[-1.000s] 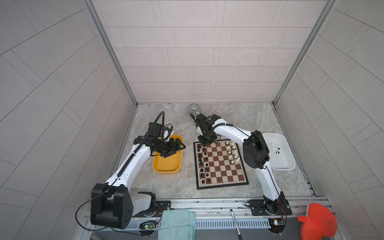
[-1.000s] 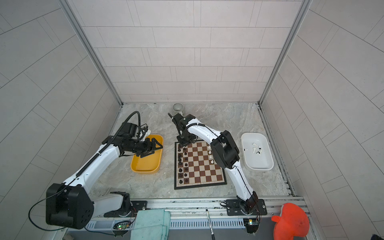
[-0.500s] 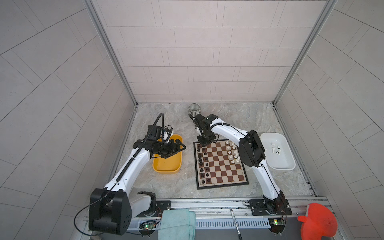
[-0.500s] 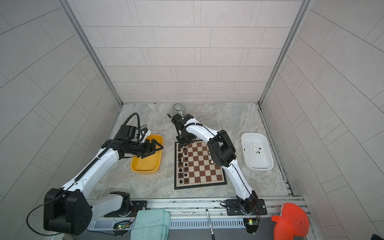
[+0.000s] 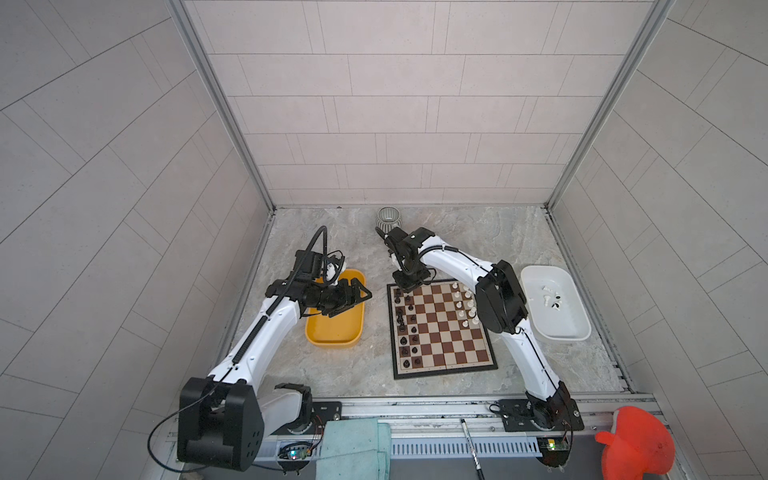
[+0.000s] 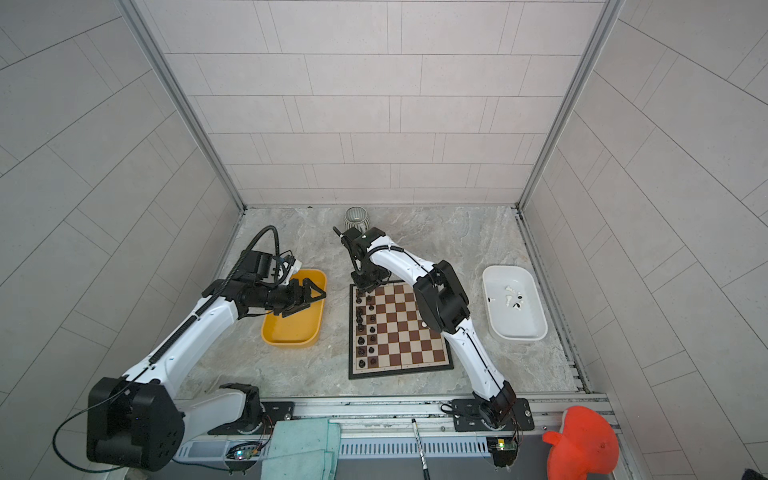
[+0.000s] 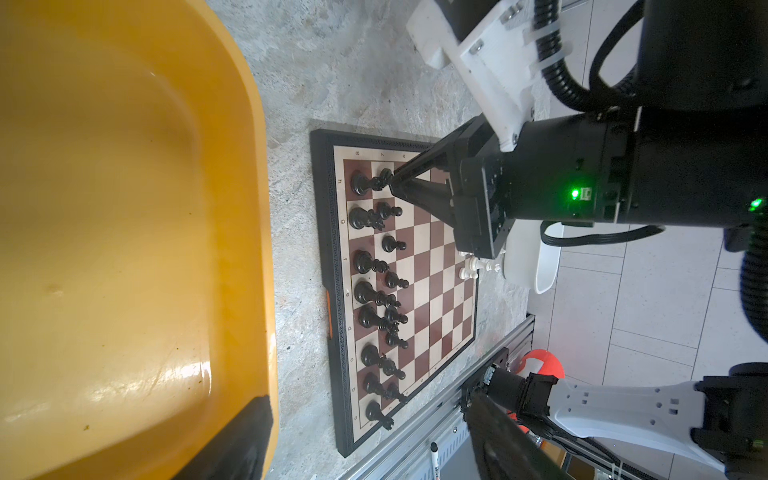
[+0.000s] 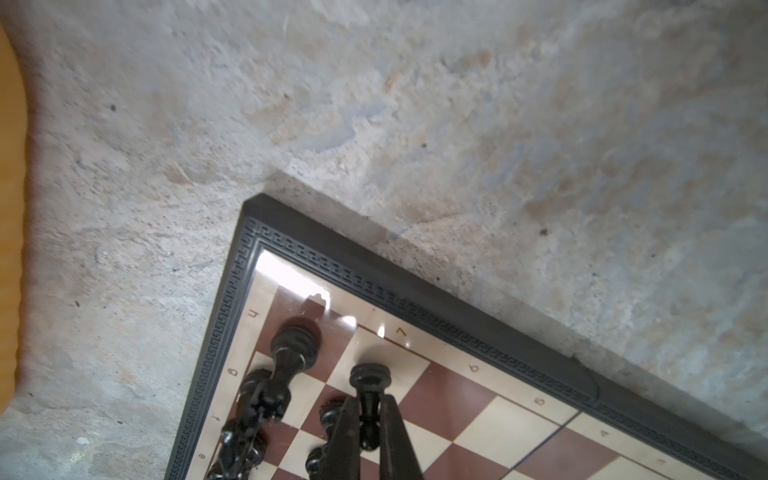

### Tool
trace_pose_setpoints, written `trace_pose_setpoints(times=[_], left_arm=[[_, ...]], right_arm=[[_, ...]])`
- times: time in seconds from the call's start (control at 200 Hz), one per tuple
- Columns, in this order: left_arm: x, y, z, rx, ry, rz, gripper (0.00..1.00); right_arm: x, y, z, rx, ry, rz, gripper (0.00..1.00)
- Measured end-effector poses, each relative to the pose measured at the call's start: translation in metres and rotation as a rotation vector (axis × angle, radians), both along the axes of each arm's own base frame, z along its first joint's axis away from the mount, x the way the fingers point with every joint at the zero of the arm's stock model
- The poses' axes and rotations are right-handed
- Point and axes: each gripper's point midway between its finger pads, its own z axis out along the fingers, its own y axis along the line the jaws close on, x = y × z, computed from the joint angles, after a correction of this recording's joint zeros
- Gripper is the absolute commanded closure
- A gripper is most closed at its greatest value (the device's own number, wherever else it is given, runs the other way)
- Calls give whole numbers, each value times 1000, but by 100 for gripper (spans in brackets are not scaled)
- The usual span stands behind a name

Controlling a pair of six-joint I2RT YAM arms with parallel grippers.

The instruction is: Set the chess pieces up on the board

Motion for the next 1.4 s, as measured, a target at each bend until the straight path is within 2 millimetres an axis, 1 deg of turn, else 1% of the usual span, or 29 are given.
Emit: trace_pose_setpoints(times=[0.28,0.47,0.535,0.55,0.56,0.57,0.666,0.711,0.761,0.831,0.866,0.896,0.911,0.931,0.946,0.981,0.986,1.011,1.051,1.066,1.086,1.101,1.116,1.126,1.146,1.176,1.221,1.326,1.401], left_arm=[[0,0,0,0,0,0,19],[0,1,0,4,-1,2,18],[0,1,-1,7,0,4,15],[0,1,-1,10,0,6,8],[0,2,-1,10,2,7,2],[0,2,-1,11,2,7,1],[2,4,2,22,18,29,0],[9,4,12,20,11,43,0],[20,2,31,14,-22,57,0],[37,-5,63,-7,-95,67,0],[42,-10,79,-18,-128,60,0],[46,-17,91,-21,-157,48,0],[47,-21,96,-24,-167,40,0],[49,-26,102,-20,-183,28,0],[49,-31,106,-20,-191,16,0],[51,-42,113,-13,-211,-11,0],[51,-45,114,-10,-214,-16,0],[51,-54,118,-5,-223,-39,0],[51,-68,121,6,-233,-72,0],[51,-73,121,11,-235,-82,0],[51,-81,121,18,-236,-100,0],[50,-86,121,22,-237,-112,0],[50,-92,120,31,-236,-125,0],[49,-96,120,35,-237,-132,0],[49,-103,118,48,-235,-148,0],[48,-112,116,63,-237,-170,0],[46,-128,112,96,-240,-208,0],[37,-167,103,155,-255,-313,0],[24,-186,91,175,-249,-384,0]], right_arm=[[0,2,-2,-8,6,2,82],[5,3,6,-7,-17,-2,78],[7,3,10,-8,-28,-4,78],[8,2,11,-9,-30,-5,77],[8,2,11,-10,-32,-5,77],[8,2,12,-11,-34,-6,76],[13,-6,22,-17,-66,-27,63],[15,-13,33,-8,-95,-56,56],[16,-25,49,8,-128,-78,48],[20,-52,84,52,-197,-151,40],[23,-71,104,79,-245,-202,38],[26,-92,122,101,-292,-259,38],[28,-106,131,107,-319,-298,38],[28,-118,140,119,-343,-329,38],[30,-135,148,124,-372,-369,37],[30,-164,161,134,-417,-443,37],[30,-171,163,136,-427,-462,37],[29,-193,169,137,-452,-519,36],[26,-235,175,127,-496,-630,35],[24,-245,175,126,-504,-660,35],[20,-266,174,110,-519,-718,34],[18,-276,171,103,-521,-745,33],[13,-292,169,89,-531,-793,33],[12,-296,167,86,-530,-804,32],[6,-313,162,67,-533,-855,31],[-4,-332,152,44,-526,-912,31],[-17,-356,138,20,-515,-995,32],[-52,-400,102,-5,-464,-1176,44],[-72,-420,82,-5,-433,-1286,54]])
